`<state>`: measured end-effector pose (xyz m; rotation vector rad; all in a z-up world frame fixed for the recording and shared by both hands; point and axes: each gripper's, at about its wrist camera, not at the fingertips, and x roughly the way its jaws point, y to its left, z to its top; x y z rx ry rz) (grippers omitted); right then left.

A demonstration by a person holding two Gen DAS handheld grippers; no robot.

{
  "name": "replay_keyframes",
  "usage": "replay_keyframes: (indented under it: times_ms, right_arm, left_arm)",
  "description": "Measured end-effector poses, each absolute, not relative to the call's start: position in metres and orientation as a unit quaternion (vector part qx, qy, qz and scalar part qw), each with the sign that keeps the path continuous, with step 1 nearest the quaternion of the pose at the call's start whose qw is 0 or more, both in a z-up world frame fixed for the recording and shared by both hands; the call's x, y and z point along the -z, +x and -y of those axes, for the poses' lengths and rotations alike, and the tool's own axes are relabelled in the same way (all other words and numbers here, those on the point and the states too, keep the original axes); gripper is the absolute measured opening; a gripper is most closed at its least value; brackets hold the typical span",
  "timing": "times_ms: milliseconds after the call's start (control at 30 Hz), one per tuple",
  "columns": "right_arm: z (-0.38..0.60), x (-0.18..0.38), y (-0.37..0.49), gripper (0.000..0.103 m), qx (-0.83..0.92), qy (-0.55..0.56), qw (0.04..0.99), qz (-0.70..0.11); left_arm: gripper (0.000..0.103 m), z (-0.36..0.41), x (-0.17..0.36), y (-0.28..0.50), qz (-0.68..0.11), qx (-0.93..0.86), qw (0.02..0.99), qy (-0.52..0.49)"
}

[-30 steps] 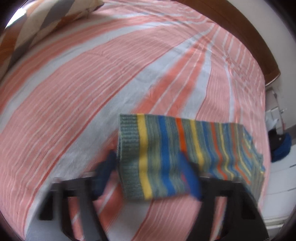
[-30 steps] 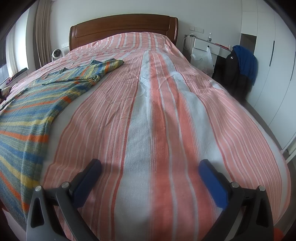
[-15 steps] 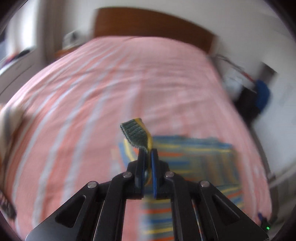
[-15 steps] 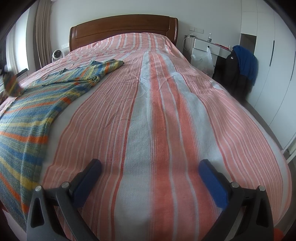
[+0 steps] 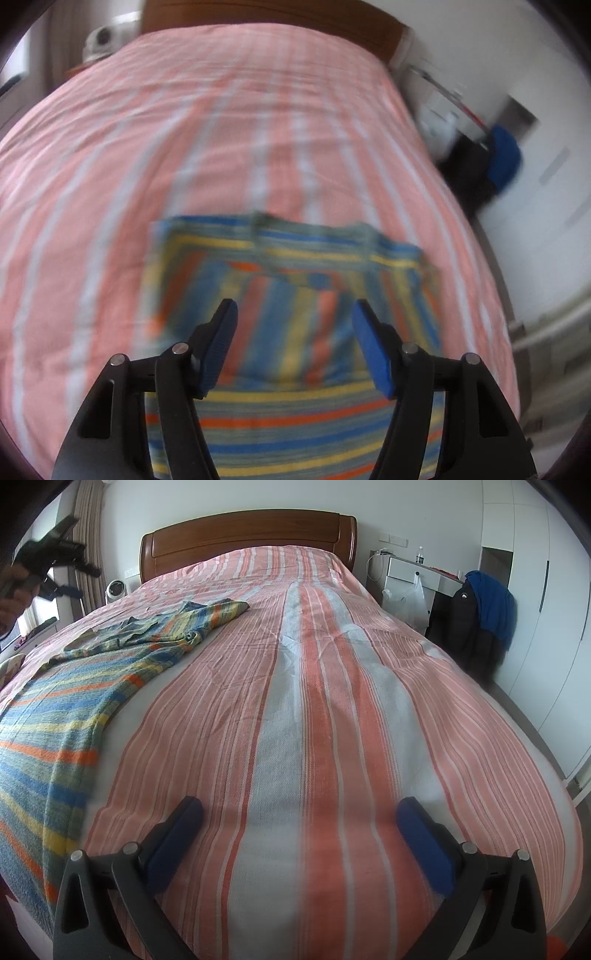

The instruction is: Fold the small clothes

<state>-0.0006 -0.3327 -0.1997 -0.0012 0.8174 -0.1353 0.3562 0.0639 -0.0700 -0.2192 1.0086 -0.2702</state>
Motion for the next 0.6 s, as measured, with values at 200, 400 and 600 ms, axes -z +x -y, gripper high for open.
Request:
replay_keyframes:
  times_ms: [200,400,600]
  right_arm:
    - [0.332,0.201,0.002,0.103,0.065,-0.001,0.916,-0.396]
    - [0.33,0.202,0.002,0.103,0.067,-0.003,0.916,-0.395]
    - [0.329,0.203,-0.001,0.103,0.066,-0.003,0.917,-0.394]
  left_arm:
    - [0.073,-0.114,0.116,0.346,-0.528,0.097,0.84,-0.082]
    - [0.073,-0.142,0.178,0.32,-0.542,-0.008,0.838,-0.065]
    - [0.077,-0.169,0.156,0.263,-0.524,-0.006,0.848,-0.077]
